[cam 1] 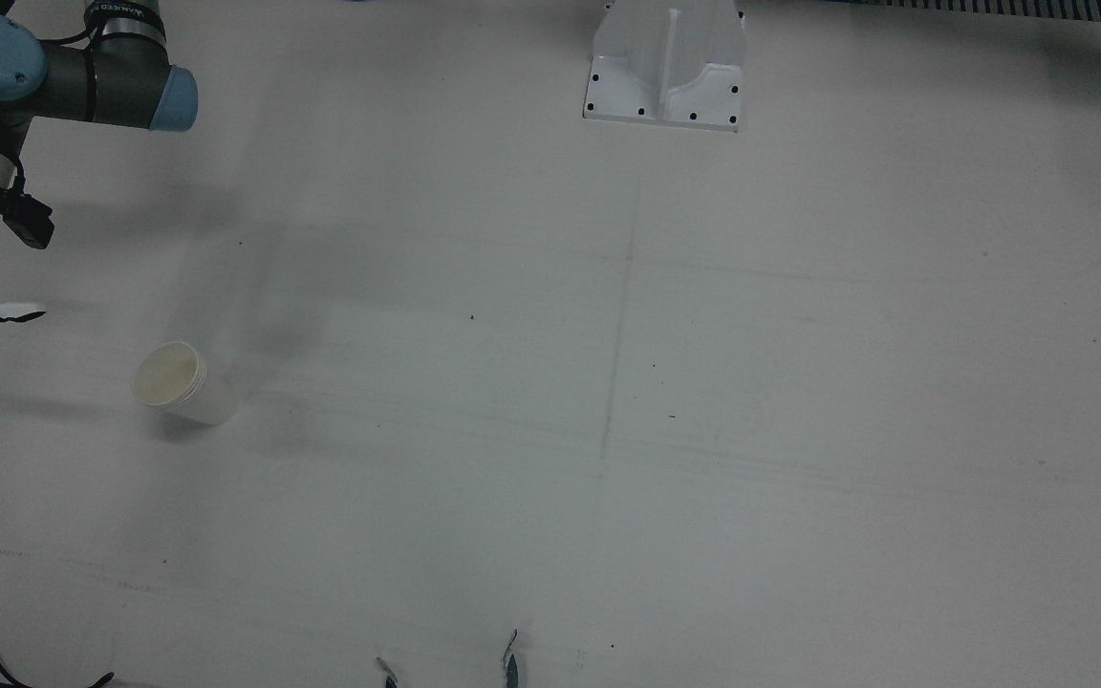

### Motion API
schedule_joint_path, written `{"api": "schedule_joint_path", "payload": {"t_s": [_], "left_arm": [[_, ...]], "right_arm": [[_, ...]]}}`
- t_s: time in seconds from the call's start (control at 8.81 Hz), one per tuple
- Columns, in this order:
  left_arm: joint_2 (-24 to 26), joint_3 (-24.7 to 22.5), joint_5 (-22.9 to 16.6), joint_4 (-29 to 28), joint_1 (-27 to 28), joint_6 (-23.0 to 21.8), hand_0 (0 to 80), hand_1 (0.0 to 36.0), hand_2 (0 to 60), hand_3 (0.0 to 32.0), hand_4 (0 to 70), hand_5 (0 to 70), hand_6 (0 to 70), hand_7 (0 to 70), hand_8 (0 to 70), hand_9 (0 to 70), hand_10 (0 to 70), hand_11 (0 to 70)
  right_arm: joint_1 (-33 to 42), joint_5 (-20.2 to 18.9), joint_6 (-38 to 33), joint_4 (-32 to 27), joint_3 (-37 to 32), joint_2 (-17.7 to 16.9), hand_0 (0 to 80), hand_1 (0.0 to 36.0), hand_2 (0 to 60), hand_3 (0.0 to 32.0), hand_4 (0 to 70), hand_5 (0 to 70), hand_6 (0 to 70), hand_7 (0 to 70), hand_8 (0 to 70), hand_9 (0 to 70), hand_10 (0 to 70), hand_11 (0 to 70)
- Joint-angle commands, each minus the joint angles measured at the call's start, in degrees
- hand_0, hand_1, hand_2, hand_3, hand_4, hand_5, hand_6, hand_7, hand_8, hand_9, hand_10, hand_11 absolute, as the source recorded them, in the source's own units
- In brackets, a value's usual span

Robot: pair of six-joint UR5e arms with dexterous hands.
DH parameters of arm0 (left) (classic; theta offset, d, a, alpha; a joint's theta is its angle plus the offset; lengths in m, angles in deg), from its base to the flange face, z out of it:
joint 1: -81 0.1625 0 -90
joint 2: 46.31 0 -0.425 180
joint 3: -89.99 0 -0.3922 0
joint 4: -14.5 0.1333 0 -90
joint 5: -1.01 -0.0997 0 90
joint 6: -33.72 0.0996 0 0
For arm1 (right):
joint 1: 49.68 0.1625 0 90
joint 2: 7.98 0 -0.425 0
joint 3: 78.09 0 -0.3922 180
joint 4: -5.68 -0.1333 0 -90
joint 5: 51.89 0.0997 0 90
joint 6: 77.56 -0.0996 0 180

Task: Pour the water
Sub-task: 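Reach the right hand toward the white paper cup on the table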

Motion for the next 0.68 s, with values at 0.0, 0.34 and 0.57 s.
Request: {"api": "schedule_joint_path", "payload": {"t_s": [0.0,0.34,0.57], "left_arm": [[-0.7,-0.3,0.0,-0.7,-0.1,0.0,45.3,10.6,50.9,0.0,70.0,70.0,15.4,25.0,3.2,5.1,7.7,10.9],[-0.6,-0.9,0.0,-0.4,0.1,0.4,45.3,10.7,51.4,0.0,70.0,70.0,16.0,25.4,3.2,4.9,7.6,10.8],[-0.8,-1.0,0.0,-0.5,0.1,0.3,44.8,10.3,51.0,0.0,70.0,70.0,15.6,24.7,3.1,4.9,7.7,10.9]], "right_arm": [[-6.9,11.3,15.0,-2.4,6.1,-1.5,47.9,8.7,0.0,2.8,3.1,0.0,0.0,0.0,2.3,2.1,0.0,0.0],[-16.3,21.9,16.2,-14.0,3.1,-6.6,48.8,9.5,0.0,0.8,3.4,0.0,0.0,0.0,2.4,2.5,0.0,0.0],[-16.6,25.1,14.2,-15.2,1.4,-8.0,48.2,8.9,0.0,0.0,2.6,0.0,0.0,0.0,2.7,3.1,0.0,0.4]]}}
